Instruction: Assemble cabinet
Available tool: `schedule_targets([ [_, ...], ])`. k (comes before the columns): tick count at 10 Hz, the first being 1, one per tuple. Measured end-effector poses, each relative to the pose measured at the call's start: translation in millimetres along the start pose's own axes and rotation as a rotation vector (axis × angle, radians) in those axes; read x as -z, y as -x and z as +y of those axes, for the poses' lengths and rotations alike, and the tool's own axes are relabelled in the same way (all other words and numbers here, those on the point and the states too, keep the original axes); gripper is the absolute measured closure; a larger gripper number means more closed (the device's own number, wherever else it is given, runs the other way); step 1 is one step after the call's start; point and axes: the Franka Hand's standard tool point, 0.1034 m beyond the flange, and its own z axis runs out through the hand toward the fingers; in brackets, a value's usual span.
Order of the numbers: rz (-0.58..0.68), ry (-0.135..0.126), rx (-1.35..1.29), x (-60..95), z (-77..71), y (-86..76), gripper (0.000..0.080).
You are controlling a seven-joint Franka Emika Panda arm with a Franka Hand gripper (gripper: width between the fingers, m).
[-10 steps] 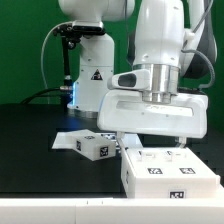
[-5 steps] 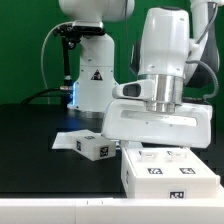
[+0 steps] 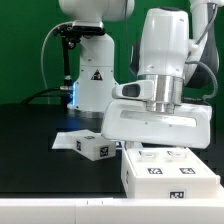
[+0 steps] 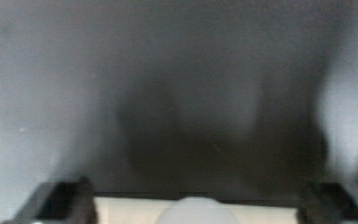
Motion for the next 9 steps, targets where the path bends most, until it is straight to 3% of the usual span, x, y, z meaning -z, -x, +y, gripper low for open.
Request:
schedule_targets([
  [1, 0.000, 0.000, 0.000, 0.0, 0.0, 0.0, 0.0408],
  [2, 0.000, 0.000, 0.000, 0.0, 0.0, 0.0, 0.0408],
  [3, 0.000, 0.001, -0.001, -0.1, 0.7, 0.1, 0.0588],
  [5, -0.005, 0.001, -0.001, 0.4, 1.9, 0.2, 0.0590],
  [6, -0.042, -0.012, -0.004, 7.3, 6.3, 0.0, 0.0590],
  [8, -0.168, -0.061, -0.035, 38.1, 10.6, -3.3, 0.0590],
  [9, -0.232, -0.065, -0.044, 56.6, 8.8, -11.6, 0.0590],
])
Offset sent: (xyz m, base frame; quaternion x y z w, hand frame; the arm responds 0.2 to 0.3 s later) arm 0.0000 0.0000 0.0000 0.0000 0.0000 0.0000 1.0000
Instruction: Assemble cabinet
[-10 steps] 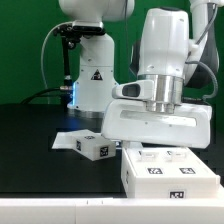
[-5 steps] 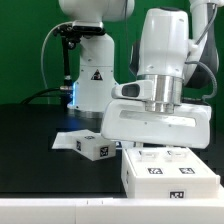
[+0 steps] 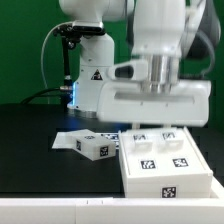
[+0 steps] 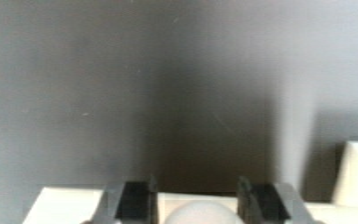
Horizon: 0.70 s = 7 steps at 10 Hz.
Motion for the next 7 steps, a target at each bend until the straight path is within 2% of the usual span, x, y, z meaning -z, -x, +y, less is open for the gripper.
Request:
schedule_targets([
  [1, -0.012, 0.005, -0.013, 10.9, -1.9, -8.9, 0.0590],
  [3, -0.003, 0.015, -0.015, 4.3, 2.0, -6.1, 0.0590],
  [5, -0.015, 0.017, -0.010, 5.7, 2.2, -5.3, 0.0590],
  [6, -0.091, 0.033, 0.031, 17.5, 2.4, -2.9, 0.0590],
  [7, -0.120, 0.052, 0.061, 34.4, 2.2, -12.6, 0.0590],
])
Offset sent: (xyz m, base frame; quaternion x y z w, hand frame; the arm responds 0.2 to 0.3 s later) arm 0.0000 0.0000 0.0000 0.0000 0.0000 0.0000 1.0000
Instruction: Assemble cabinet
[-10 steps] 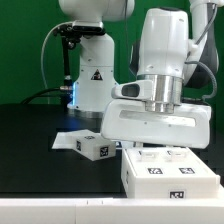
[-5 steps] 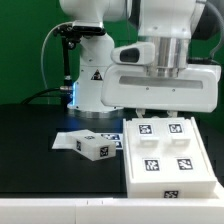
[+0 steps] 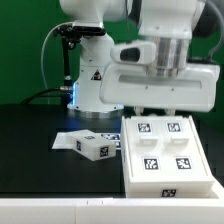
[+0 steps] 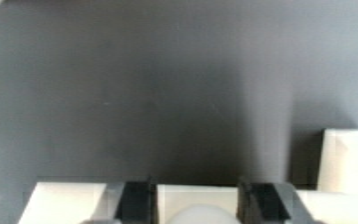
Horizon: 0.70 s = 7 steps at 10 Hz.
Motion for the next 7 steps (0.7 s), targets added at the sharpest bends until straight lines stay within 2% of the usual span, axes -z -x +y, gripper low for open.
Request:
schedule_targets([
  [1, -0.011, 0.026, 0.019, 13.6, -3.9, -9.6, 0.0590],
  [2, -0.005, 0.043, 0.025, 18.9, -8.7, -15.8, 0.0590],
  [5, -0.008, 0.044, 0.020, 15.9, -5.1, -14.0, 0.0591],
  [7, -0.051, 0.052, 0.038, 23.6, -5.1, -12.6, 0.0591],
])
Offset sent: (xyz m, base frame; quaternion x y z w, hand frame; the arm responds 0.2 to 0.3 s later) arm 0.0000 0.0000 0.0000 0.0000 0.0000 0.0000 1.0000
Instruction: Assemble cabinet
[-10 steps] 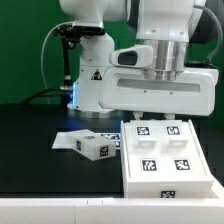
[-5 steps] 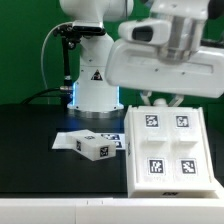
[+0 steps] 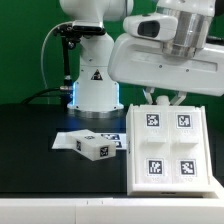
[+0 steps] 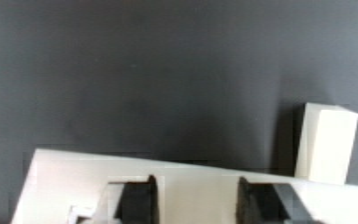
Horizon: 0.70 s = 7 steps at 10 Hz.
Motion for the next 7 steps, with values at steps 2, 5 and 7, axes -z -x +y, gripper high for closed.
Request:
schedule_targets([
  [2, 0.017, 0.004, 0.032, 10.3, 4.8, -16.1, 0.0591],
  [5, 0.068, 0.016, 0.058, 16.7, 10.5, -41.9, 0.0596],
  [7, 0.104, 0.019, 0.058, 18.7, 12.5, -52.2, 0.0611],
])
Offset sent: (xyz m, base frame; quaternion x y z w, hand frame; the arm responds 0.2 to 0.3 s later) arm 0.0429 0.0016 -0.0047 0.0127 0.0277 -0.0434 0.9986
